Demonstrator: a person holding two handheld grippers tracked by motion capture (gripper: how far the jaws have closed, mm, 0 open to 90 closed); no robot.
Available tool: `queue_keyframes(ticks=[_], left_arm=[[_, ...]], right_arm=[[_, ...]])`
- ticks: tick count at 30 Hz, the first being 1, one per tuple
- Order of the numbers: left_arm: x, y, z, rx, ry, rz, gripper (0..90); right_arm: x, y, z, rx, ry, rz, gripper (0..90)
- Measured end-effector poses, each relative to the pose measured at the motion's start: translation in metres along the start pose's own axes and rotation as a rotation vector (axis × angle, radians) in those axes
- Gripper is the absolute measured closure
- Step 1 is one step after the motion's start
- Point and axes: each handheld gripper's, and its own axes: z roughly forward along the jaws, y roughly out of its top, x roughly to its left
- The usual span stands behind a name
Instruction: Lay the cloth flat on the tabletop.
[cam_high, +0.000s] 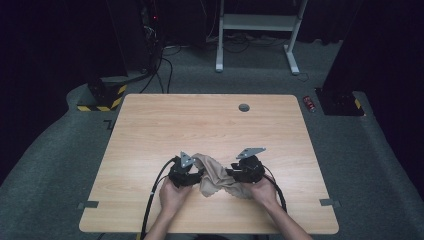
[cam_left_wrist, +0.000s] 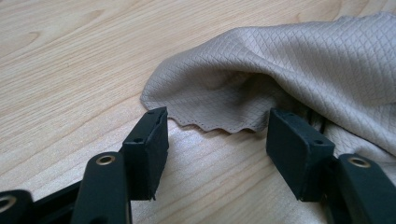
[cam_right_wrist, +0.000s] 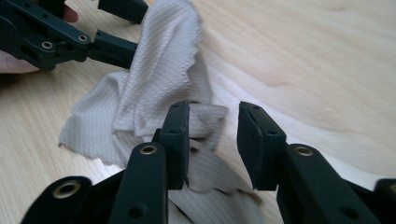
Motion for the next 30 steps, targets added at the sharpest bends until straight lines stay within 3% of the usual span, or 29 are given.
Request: queue_keyframes(ticks=[4,6,7,11,14,17,18,20,24,25,27,28,29,30], left_arm=[[0.000,0.000,0.000,0.000,0.000,-0.001,39.2],[0.000,0.000,0.000,0.000,0.001,0.000,39.2],[0.000,0.000,0.000,0.000,0.001,0.000,39.1],[0.000,0.000,0.000,0.001,0.001,0.001,39.1],[0.000,0.000,0.000,0.001,0.001,0.001,39.1],[0.000,0.000,0.000,0.000,0.001,0.000,39.1],[0.000,0.000,0.000,0.000,0.001,0.000,39.1],[0.000,0.000,0.000,0.000,0.001,0.000,39.1],[0.000,0.000,0.000,0.000,0.001,-0.001,39.1],[0.000,0.000,0.000,0.000,0.001,0.000,39.1],[0.000,0.000,0.000,0.000,0.001,0.000,39.1],[0.000,0.000,0.000,0.000,0.001,-0.001,39.1],[0.000,0.000,0.000,0.000,0.001,0.000,39.1],[0.000,0.000,0.000,0.000,0.001,0.000,39.1]], right_arm=[[0.004,0.003,0.015,0.021,0.031,0.001,64.3],[0.006,0.005,0.021,0.044,0.048,-0.017,78.2],[0.008,0.006,0.022,0.037,0.040,-0.049,89.6],[0.009,0.009,0.014,0.015,0.017,-0.055,89.8],[0.004,0.015,-0.002,-0.032,-0.025,-0.062,89.9],[-0.001,0.019,-0.007,-0.045,-0.025,-0.048,89.8],[-0.004,0.019,-0.006,-0.030,0.000,-0.025,82.6],[-0.003,0.016,0.001,0.006,0.011,-0.029,75.5],[0.002,0.006,0.020,0.055,0.033,-0.033,68.8],[0.004,0.005,0.024,0.062,0.039,-0.029,70.3],[0.005,0.004,0.027,0.070,0.046,-0.051,82.9],[0.005,0.004,0.027,0.070,0.046,-0.051,82.9],[0.007,0.006,0.024,0.063,0.020,-0.083,89.3],[0.007,0.007,0.022,0.053,0.016,-0.081,89.5]])
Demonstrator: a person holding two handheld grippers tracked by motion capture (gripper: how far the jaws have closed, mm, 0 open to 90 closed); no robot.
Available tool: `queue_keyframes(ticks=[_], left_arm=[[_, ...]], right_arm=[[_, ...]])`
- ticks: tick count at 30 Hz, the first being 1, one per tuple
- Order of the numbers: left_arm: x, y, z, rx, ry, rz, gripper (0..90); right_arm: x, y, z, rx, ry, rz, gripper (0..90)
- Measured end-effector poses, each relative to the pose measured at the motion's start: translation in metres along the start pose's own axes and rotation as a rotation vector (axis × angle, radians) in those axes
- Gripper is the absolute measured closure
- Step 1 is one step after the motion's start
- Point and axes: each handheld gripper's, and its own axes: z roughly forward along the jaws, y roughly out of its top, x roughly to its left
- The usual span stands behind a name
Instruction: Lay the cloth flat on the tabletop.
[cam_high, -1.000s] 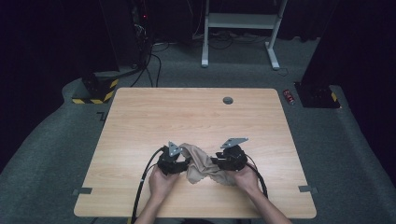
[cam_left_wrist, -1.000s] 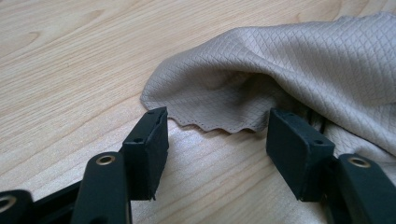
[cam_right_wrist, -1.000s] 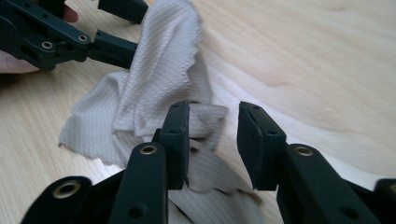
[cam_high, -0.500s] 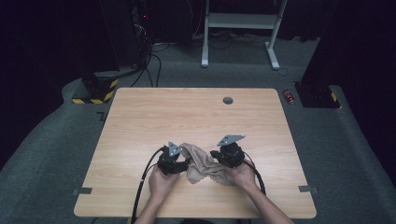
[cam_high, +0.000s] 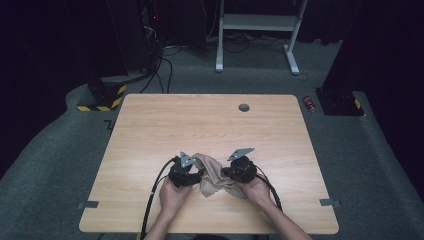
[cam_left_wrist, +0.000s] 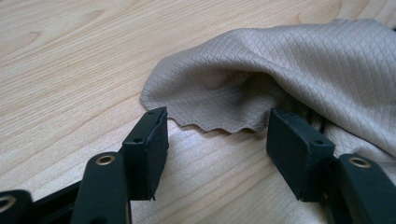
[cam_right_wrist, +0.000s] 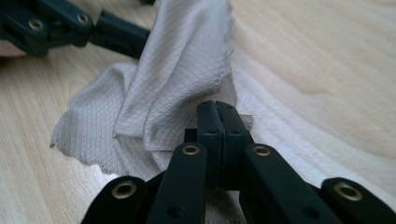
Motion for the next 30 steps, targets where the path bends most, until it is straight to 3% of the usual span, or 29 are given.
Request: queue_keyframes(ticks=[8,13,14,15,16,17,20,22,23,27,30], left_arm=[[0.000,0.000,0.000,-0.001,0.000,-0.001,39.1],[0.000,0.000,0.000,-0.001,0.002,-0.002,39.0],[0.000,0.000,0.000,0.000,0.002,-0.005,39.0],[0.000,0.000,0.000,0.001,0.003,-0.004,39.2],[0.000,0.000,0.000,0.001,0.003,-0.004,39.7],[0.000,0.000,0.000,0.001,0.004,-0.006,40.6],[0.001,0.000,0.000,-0.001,0.008,-0.011,42.1],[0.005,0.000,-0.001,-0.006,0.000,-0.015,46.7],[0.008,0.001,-0.001,-0.002,-0.005,-0.025,49.8],[0.016,0.005,-0.003,0.007,-0.011,-0.058,49.7],[0.024,0.018,-0.005,-0.010,-0.005,-0.090,48.4]], right_arm=[[-0.010,0.007,-0.026,-0.079,-0.055,0.019,90.0],[-0.023,0.013,-0.035,-0.110,-0.128,0.040,90.0],[-0.023,0.013,-0.035,-0.110,-0.128,0.040,90.0],[-0.028,0.013,-0.033,-0.097,-0.188,0.029,90.0],[-0.028,0.013,-0.033,-0.097,-0.188,0.029,90.0],[-0.037,0.010,-0.026,-0.073,-0.236,0.034,89.9],[-0.046,0.006,-0.019,-0.041,-0.260,0.063,89.7],[-0.057,0.001,-0.013,-0.020,-0.290,0.110,88.1],[-0.062,-0.003,-0.016,-0.045,-0.285,0.147,83.9],[-0.063,-0.005,-0.024,-0.077,-0.277,0.172,77.9],[-0.067,-0.006,-0.026,-0.081,-0.255,0.198,70.0]])
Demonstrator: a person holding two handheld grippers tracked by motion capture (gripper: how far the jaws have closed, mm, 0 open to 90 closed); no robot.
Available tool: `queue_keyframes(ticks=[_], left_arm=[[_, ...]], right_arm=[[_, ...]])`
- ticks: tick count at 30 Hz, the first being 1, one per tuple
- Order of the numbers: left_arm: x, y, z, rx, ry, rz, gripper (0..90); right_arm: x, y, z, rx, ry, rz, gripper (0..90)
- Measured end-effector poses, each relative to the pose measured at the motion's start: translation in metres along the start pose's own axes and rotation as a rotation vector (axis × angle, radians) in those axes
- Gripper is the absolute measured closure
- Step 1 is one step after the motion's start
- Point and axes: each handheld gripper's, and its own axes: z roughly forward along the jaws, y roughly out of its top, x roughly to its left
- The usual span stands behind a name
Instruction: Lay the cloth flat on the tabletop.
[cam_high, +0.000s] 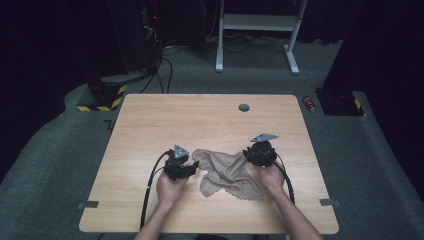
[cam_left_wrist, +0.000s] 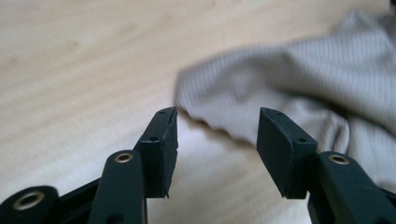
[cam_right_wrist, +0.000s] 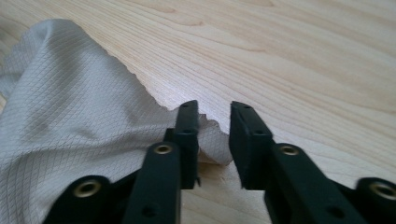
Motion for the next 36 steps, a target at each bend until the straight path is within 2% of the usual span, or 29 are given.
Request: queue_keyframes(ticks=[3,4,5,7,8,9,11,13,15,16,18,20,23,24,25,26,28,30,33,36], left_arm=[[0.002,0.007,0.003,0.006,0.010,0.000,48.5],[0.004,0.013,0.009,0.040,0.013,-0.002,48.8],[0.004,0.013,0.009,0.040,0.013,-0.002,50.5],[0.006,0.015,0.016,0.059,0.007,-0.005,56.3],[0.008,0.016,0.020,0.088,-0.004,-0.006,60.6],[0.008,0.016,0.020,0.088,-0.004,-0.006,63.1],[0.009,0.016,0.026,0.110,-0.016,0.012,70.4],[0.009,0.018,0.027,0.117,-0.027,0.008,78.0],[0.008,0.020,0.029,0.122,-0.037,0.018,86.0],[0.009,0.022,0.030,0.137,-0.055,0.018,88.9],[0.011,0.025,0.030,0.142,-0.066,0.020,89.7],[0.012,0.030,0.025,0.123,-0.066,0.029,90.0],[0.016,0.041,0.013,0.065,-0.060,0.023,90.0],[0.019,0.049,0.005,0.010,-0.063,0.006,90.0],[0.019,0.049,0.005,0.010,-0.063,0.006,90.0],[0.019,0.054,0.000,-0.007,-0.054,0.024,90.0],[0.015,0.054,0.001,0.003,-0.025,0.074,90.0],[0.011,0.052,0.006,0.035,-0.002,0.118,90.0],[0.012,0.052,0.012,0.057,0.005,0.123,90.0],[0.016,0.059,0.024,0.077,0.028,0.118,90.0]], right_arm=[[-0.002,-0.002,0.007,0.025,0.005,0.029,66.6],[-0.002,-0.002,0.010,0.040,-0.001,0.023,66.2],[-0.002,-0.002,0.010,0.040,-0.001,0.023,66.2],[-0.002,-0.005,0.017,0.091,-0.012,0.016,66.7],[-0.002,-0.007,0.019,0.103,-0.017,0.003,67.2],[-0.002,-0.007,0.019,0.103,-0.017,0.003,67.2],[0.000,-0.008,0.018,0.110,-0.006,-0.031,75.5],[0.001,-0.007,0.018,0.114,0.009,-0.049,85.2],[0.003,-0.007,0.018,0.120,0.009,-0.064,88.3],[0.004,-0.006,0.019,0.119,0.007,-0.065,88.7],[0.003,-0.007,0.018,0.117,0.008,-0.064,89.0],[-0.001,-0.006,0.015,0.099,0.004,-0.057,89.2],[-0.009,-0.002,-0.001,0.012,-0.001,-0.029,89.3],[-0.010,0.001,-0.006,0.003,-0.012,-0.036,89.3],[-0.010,0.001,-0.006,0.003,-0.012,-0.036,89.3],[-0.011,0.005,-0.013,-0.026,-0.034,-0.058,89.2],[-0.012,0.008,-0.020,-0.066,-0.044,-0.069,89.2],[-0.014,0.007,-0.021,-0.066,-0.038,-0.063,89.2],[-0.016,0.005,-0.016,-0.040,-0.041,-0.068,89.2],[-0.026,0.005,-0.001,-0.029,-0.046,-0.019,89.2]])
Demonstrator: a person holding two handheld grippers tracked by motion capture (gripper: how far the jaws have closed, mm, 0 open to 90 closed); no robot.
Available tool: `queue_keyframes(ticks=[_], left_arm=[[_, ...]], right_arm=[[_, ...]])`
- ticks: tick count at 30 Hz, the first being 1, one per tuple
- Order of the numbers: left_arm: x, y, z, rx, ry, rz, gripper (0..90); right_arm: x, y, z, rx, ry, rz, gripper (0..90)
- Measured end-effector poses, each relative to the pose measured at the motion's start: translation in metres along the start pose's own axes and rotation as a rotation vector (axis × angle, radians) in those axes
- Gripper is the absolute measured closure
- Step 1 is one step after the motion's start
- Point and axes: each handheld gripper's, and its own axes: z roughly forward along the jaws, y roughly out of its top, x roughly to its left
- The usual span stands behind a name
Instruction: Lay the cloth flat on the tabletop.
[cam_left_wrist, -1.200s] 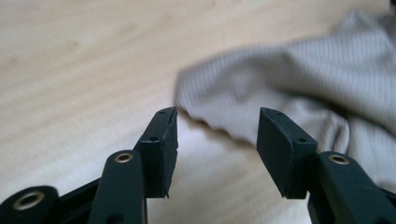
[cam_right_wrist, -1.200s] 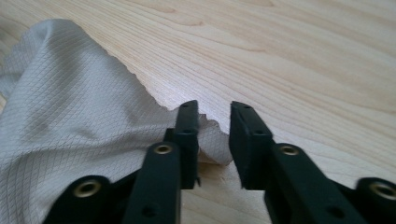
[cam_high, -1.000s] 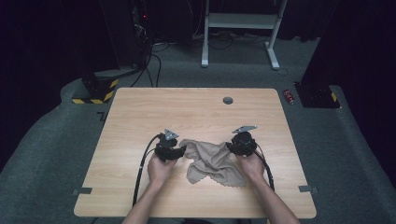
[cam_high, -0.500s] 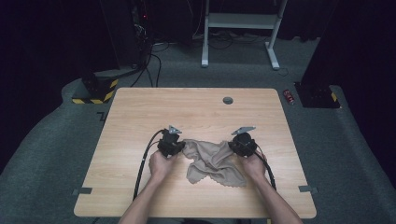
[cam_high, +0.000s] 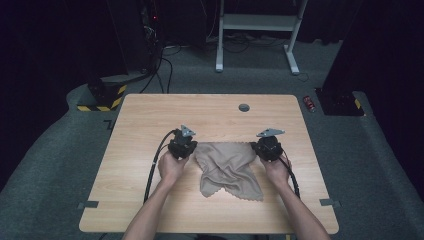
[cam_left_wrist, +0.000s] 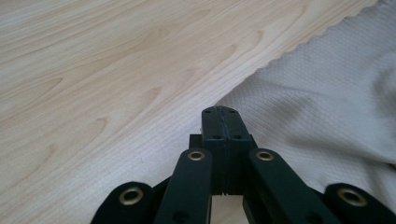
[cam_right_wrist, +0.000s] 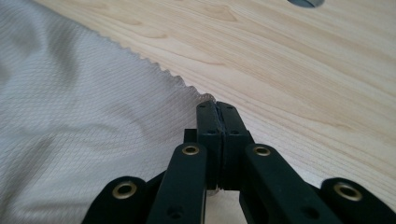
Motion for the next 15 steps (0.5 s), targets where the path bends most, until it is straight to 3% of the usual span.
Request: queue_keyframes(ticks=[3,8,12,13,15], left_arm=[[0.004,0.007,0.009,0.005,0.027,0.008,90.0],[0.009,0.011,0.028,0.030,0.061,-0.016,90.0],[0.009,0.007,0.037,0.037,0.070,-0.046,89.5],[0.008,0.006,0.037,0.038,0.071,-0.044,80.7],[0.006,0.002,0.034,0.028,0.062,-0.062,72.9]], right_arm=[[-0.006,-0.003,0.011,0.011,-0.019,0.026,89.1],[-0.017,-0.008,0.026,0.015,-0.036,0.074,89.0],[-0.021,-0.003,0.032,0.034,-0.053,0.073,88.1],[-0.021,0.000,0.030,0.005,-0.064,0.071,80.6],[-0.022,0.000,0.029,-0.005,-0.064,0.078,78.8]])
